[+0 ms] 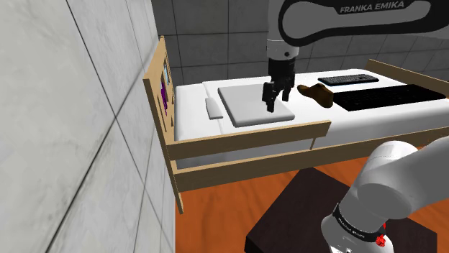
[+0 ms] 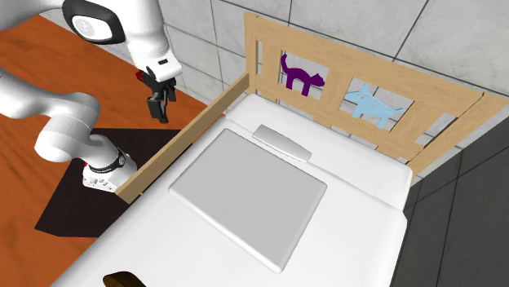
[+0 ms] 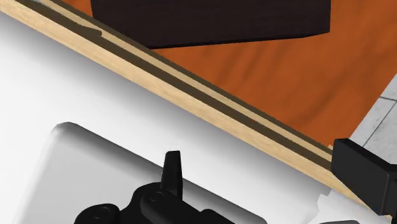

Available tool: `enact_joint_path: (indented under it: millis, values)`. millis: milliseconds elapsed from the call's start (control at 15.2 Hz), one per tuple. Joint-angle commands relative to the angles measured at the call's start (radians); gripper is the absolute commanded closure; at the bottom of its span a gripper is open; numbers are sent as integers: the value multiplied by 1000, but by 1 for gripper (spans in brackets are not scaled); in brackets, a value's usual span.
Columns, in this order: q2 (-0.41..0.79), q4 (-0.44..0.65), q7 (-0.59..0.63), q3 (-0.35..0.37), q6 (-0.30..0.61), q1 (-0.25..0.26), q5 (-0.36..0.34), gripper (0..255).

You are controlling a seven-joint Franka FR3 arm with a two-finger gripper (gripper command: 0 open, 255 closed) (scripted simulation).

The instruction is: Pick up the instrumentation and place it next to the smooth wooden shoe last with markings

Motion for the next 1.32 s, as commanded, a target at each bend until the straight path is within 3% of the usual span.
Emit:
enact_joint_path:
  millis: [0,660,1254]
  values:
    - [74,34,49,16,44,-8,11,0]
    - [446,271,266,62,200,-43,14,0]
    - [792,599,437,58,237,-51,-13,0]
